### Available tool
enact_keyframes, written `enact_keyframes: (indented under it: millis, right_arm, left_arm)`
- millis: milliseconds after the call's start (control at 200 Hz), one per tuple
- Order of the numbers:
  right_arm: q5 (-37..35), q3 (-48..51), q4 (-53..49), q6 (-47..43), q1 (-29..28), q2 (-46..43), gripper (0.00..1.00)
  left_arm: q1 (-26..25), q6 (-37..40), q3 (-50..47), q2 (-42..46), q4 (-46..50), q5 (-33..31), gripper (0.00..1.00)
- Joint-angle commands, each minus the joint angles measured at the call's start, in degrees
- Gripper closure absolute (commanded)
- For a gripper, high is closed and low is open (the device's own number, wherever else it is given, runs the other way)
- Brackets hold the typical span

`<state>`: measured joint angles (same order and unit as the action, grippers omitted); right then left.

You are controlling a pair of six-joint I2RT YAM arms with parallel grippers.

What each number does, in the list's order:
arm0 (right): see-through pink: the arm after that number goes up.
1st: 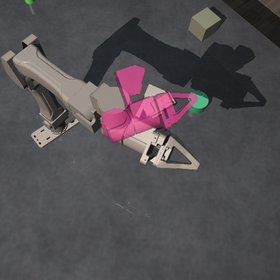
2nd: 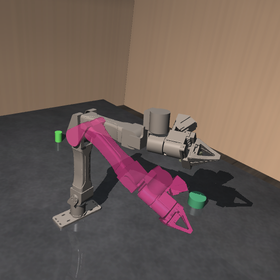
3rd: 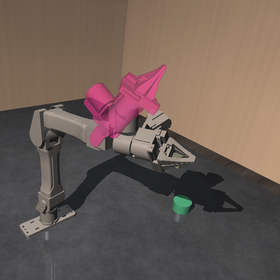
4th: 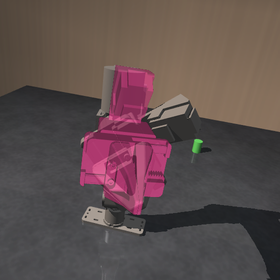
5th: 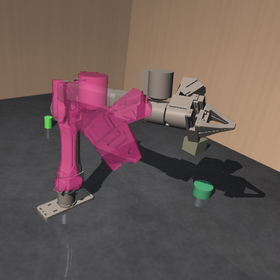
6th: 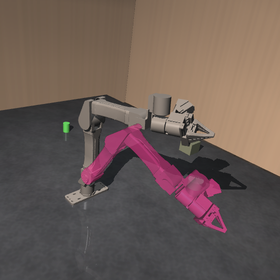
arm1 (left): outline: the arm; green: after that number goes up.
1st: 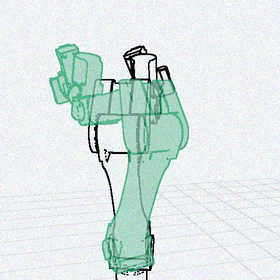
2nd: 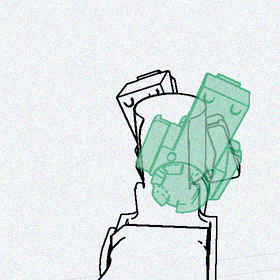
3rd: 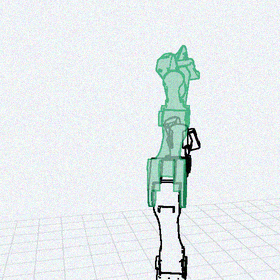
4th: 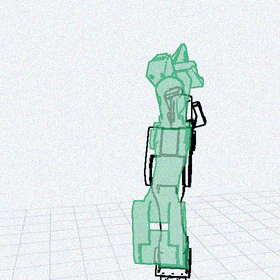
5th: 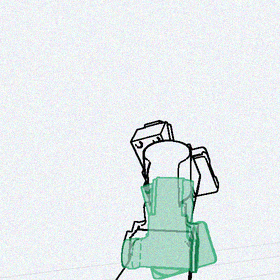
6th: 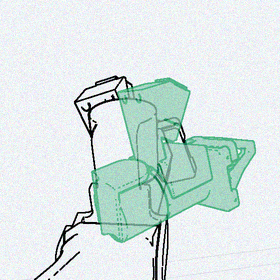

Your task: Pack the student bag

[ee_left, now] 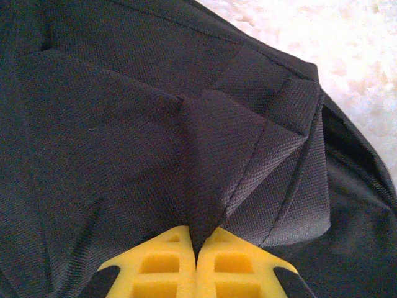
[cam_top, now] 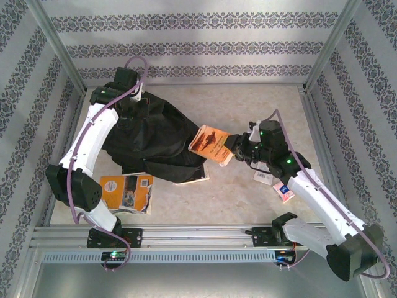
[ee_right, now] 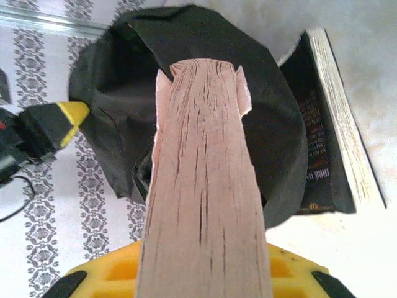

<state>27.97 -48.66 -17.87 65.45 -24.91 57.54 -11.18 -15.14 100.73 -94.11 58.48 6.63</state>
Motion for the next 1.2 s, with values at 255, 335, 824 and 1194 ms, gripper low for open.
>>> enact_keyframes:
  millis: [255, 335, 824, 1194]
  right_arm:
    - [0.25, -3.19, 15.85, 0.18, -3.31, 12.3, 1.0]
    - [1.76, -4.83, 22.04, 2.08, -3.9, 16.51, 1.0]
    - [4.16, 1.72, 51.7, 8.8, -6.53, 20.28, 1.0]
    - [9.6, -3.02, 55.1, 7.6, -8.75, 27.01, 1.0]
  left_arm:
    - [0.56, -3.41, -2.6, 3.73, -6.94, 9.96, 1.0]
    - [0.52, -3.58, -4.26, 3.95, -7.24, 10.72, 1.0]
    - [-2.05, -2.27, -11.3, 8.37, -5.67, 3.83, 0.27]
    - [-7.04, 0.46, -7.0, 6.11, -1.94, 1.15, 0.17]
